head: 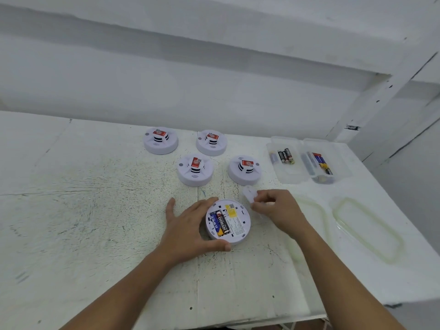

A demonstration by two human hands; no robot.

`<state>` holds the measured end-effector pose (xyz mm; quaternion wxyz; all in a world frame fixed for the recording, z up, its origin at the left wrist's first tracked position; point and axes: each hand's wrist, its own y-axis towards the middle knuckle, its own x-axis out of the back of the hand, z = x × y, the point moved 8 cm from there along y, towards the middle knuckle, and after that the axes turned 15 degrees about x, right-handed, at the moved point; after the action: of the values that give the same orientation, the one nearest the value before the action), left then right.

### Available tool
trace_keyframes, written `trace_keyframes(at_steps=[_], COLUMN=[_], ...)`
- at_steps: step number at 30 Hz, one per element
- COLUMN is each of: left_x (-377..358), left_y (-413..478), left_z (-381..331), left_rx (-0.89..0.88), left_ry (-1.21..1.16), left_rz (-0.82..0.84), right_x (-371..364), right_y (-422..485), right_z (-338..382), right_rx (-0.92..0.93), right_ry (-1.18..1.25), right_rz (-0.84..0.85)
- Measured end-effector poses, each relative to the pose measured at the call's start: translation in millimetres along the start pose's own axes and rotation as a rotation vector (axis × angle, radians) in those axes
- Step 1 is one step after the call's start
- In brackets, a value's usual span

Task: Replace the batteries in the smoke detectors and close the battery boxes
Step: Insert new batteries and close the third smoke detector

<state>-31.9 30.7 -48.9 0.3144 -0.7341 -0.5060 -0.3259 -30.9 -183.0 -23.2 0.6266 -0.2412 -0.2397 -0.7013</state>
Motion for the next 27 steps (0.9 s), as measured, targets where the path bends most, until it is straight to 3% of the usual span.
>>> trace_keyframes(at_steps=[4,15,20,27], left_x=[-1,3,2,2], left_y=[1,-2,-1,-1], left_z=[1,-4,-4,-3], left_rx=[0.005,-0.033,-0.026,-0.012], left_ry=[0.004,-0.007,0.005,0.015], left_rz=[-0.005,-0.012,0.001,0.008], right_x=[-1,-44,-55,-54], right_y=[-2,-23,-23,-17], right_z=[21,76,82,81], right_rx=[0.019,0.508,0.608,0.594], right_ry=[0.136,-0.357,-0.437,-0.389], right_rz=[0.092,0.556,0.634,0.665])
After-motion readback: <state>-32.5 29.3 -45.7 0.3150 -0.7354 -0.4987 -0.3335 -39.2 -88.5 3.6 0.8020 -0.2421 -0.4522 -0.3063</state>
